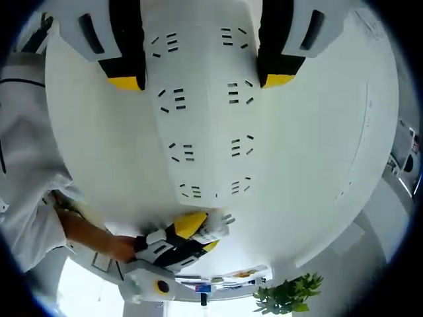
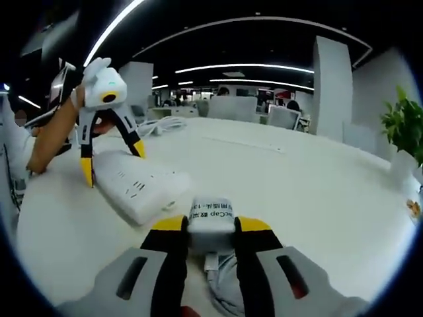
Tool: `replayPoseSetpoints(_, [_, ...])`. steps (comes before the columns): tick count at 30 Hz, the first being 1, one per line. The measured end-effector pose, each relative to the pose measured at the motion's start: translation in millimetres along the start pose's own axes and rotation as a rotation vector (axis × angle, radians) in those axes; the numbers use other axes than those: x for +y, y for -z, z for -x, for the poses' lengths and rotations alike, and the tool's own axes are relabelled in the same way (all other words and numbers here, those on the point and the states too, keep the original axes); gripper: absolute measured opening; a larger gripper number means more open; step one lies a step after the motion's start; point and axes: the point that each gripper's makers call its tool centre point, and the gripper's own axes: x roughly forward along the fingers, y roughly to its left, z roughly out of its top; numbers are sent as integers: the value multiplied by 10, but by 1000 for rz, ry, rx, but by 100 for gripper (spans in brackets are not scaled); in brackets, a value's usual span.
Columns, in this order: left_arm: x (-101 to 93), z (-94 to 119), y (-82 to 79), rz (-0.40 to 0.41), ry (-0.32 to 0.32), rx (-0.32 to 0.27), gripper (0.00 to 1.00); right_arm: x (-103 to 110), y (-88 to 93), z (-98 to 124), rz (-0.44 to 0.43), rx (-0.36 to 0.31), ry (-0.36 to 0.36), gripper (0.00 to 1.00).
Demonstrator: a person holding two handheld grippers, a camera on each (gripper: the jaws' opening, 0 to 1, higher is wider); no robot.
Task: Straighten the power strip on the desk, plug the charger into it
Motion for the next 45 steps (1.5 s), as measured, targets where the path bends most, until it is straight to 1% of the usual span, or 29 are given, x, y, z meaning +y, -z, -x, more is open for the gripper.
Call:
replayPoseSetpoints(4, [-1, -5, -6, 0, 0, -1, 70, -28, -5, -7, -42, -5, 7, 27])
replayPoseSetpoints(7, [2, -6, -9, 0, 1, -1, 70, -58, -9, -12, -87, -10, 27, 27])
replayPoseSetpoints(11, [5, -7, -12, -1, 1, -2, 70, -67, -32, -2, -61, -18, 44, 27])
replayPoseSetpoints(16, [9, -5, -12, -2, 1, -1, 70, -56, -126, 68, -92, 0, 38, 27])
replayPoseSetpoints(17, [8, -5, -12, -2, 1, -2, 70, -41, -170, 103, -104, 6, 36, 26])
replayPoseSetpoints(22, [-3, -8, -14, -3, 2, -2, 70, 91, -368, 216, -117, 27, 17, 26])
replayPoseSetpoints(26, [-10, -9, -13, -2, 1, -1, 70, 292, -518, 290, -109, 78, -10, 26])
replayPoseSetpoints(29, [-14, -10, -9, -3, 1, -1, 70, 441, -635, 324, -90, 97, -29, 26])
replayPoseSetpoints(32, [-16, -11, -7, -3, 1, -1, 70, 521, -738, 358, -72, 95, -37, 26])
replayPoseSetpoints(34, [-17, -12, -5, -3, 2, -1, 70, 588, -856, 399, -69, 85, -48, 26])
replayPoseSetpoints(37, [-17, -13, -4, -4, 2, -1, 70, 649, -953, 426, -73, 86, -57, 26])
replayPoseSetpoints(40, [-17, -13, -3, -3, 2, -1, 70, 689, -976, 427, -70, 99, -57, 26])
replayPoseSetpoints(45, [-17, -14, -3, -3, 2, -2, 70, 706, -948, 398, -75, 120, -54, 26])
